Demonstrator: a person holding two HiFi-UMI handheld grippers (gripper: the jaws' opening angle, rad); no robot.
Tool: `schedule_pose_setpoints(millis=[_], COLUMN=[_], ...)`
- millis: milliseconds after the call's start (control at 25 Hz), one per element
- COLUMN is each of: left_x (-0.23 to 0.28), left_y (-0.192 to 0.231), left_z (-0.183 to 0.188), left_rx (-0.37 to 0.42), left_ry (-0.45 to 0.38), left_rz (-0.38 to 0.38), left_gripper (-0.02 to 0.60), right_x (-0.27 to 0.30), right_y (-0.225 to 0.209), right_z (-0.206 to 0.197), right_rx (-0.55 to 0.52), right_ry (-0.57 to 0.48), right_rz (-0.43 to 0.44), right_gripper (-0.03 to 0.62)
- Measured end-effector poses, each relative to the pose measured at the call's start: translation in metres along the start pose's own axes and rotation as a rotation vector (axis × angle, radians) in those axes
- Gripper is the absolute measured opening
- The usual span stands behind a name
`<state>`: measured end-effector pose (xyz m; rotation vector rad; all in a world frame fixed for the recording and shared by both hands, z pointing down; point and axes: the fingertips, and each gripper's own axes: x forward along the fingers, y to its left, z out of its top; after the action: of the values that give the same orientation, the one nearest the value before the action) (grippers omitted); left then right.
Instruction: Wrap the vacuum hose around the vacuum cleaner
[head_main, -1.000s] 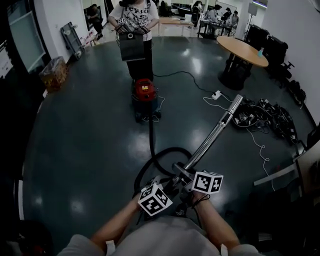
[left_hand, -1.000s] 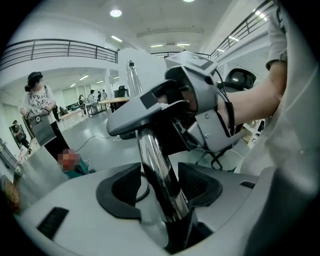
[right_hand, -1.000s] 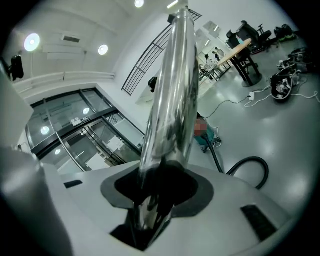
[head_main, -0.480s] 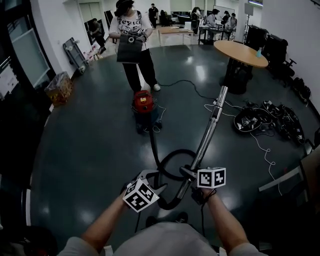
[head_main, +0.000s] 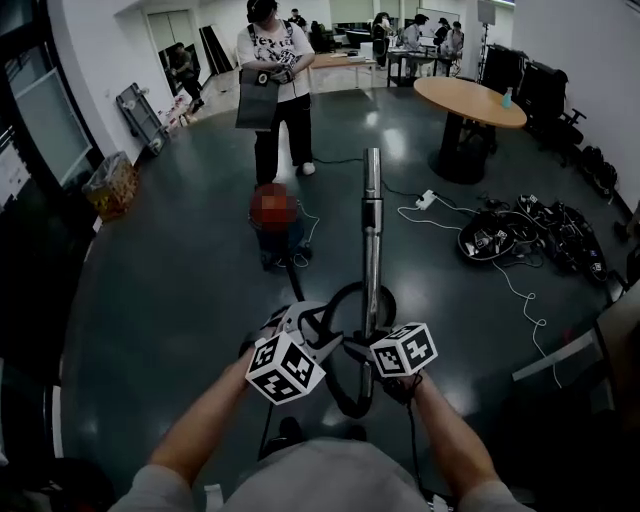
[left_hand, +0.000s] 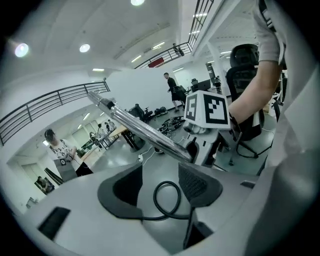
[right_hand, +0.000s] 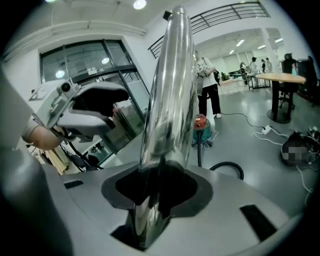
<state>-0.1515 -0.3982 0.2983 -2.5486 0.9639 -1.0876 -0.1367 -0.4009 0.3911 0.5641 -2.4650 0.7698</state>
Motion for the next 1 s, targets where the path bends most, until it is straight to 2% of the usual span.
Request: schedule_pose_setpoints(millis=[80,200,320,400,520,600,840,1000], left_x=[-0.002,-0.006,-0.01,-0.01,-0.006,-0.004,-0.002,-0.008], left_y=[0.007,0.016,0.028,0.042,0.068,0.083,0.127,0.15], left_z=[0.01,0.017,0.023,0.02,0.007,-0.002,-0.044,-0.079], left_rx=[0.022,0.103,0.168,0.221,0.32,0.358,0.41,0.449], left_ry=[-0.022,-0.043,-0.063,-0.041,0.012,0.031,0.089,0.134], left_rz=[0.008,0.013,-0.018,-0.041,-0.057,-0.073,-0.152,-0.238], left_gripper=[0.232,0.232,0.232,0.232,0.232,0.232,0.232,0.232], right_x=[0.003,0.014,0.026,0.039,0.06,0.074,0.12,0.148], right_y=[-0.001,-0.003,-0.004,-0.003,-0.002,-0.003,-0.002,0.009], right_z=[-0.001,0.002,0.008,0.014,0.023,0.03,0.048,0.061], right_rx=[-0.042,-0.092,-0.135,-0.158,-0.198,-0.224,-0.308,-0.393], right_ry=[0.04,0.093,0.143,0.182,0.246,0.29,0.428,0.548], right_rz=[-0.01,-0.02,-0.004,0.006,0.013,0.01,0.023,0.029], right_gripper=[0.141,0.141,0.141,0.141,0.141,0.141,0.141,0.142])
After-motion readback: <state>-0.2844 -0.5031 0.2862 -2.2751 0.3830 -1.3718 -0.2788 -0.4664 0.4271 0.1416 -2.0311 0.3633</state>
